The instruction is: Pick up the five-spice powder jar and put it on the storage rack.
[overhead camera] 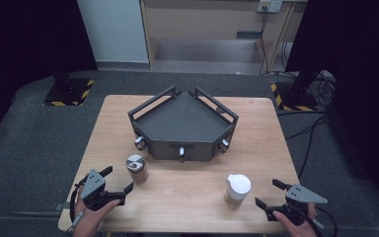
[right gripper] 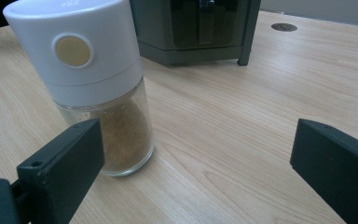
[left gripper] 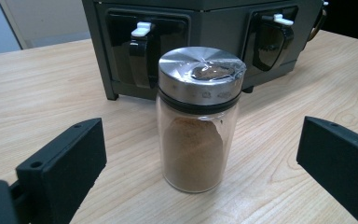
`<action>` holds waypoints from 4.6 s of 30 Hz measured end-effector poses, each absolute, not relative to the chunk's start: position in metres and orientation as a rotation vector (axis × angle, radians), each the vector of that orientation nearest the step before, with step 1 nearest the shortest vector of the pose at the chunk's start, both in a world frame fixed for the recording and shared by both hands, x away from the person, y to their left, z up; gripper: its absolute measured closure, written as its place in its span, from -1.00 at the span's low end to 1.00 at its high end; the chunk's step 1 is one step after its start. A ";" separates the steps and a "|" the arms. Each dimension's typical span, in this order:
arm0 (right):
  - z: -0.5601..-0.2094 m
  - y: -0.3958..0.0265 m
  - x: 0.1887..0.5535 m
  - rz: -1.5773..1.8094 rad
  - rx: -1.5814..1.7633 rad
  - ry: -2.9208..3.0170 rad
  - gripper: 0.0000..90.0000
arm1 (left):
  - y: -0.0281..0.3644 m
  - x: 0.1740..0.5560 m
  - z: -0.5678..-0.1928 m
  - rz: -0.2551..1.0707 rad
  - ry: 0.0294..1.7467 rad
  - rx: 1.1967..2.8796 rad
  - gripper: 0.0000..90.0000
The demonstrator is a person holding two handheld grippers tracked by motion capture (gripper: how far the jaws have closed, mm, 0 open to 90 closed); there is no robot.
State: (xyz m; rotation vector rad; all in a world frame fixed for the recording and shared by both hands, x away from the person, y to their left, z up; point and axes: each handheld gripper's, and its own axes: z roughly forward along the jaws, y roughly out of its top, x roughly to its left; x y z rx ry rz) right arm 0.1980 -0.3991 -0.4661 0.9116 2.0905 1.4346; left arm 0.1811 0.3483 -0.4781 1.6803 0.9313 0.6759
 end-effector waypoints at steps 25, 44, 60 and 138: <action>-0.467 -0.399 0.196 1.442 0.932 2.089 -0.92 | 0.349 0.184 -0.482 0.675 0.879 1.668 -0.98; -0.467 -0.403 0.192 1.439 0.953 2.086 -0.92 | 0.337 0.211 -0.482 0.630 0.893 1.725 -0.96; -0.468 -0.402 0.191 1.428 0.967 2.094 -0.92 | 0.332 0.237 -0.482 0.604 0.923 1.774 -0.90; -0.468 -0.400 0.193 1.388 0.959 2.113 -0.92 | 0.331 0.239 -0.441 0.561 0.717 1.844 -0.32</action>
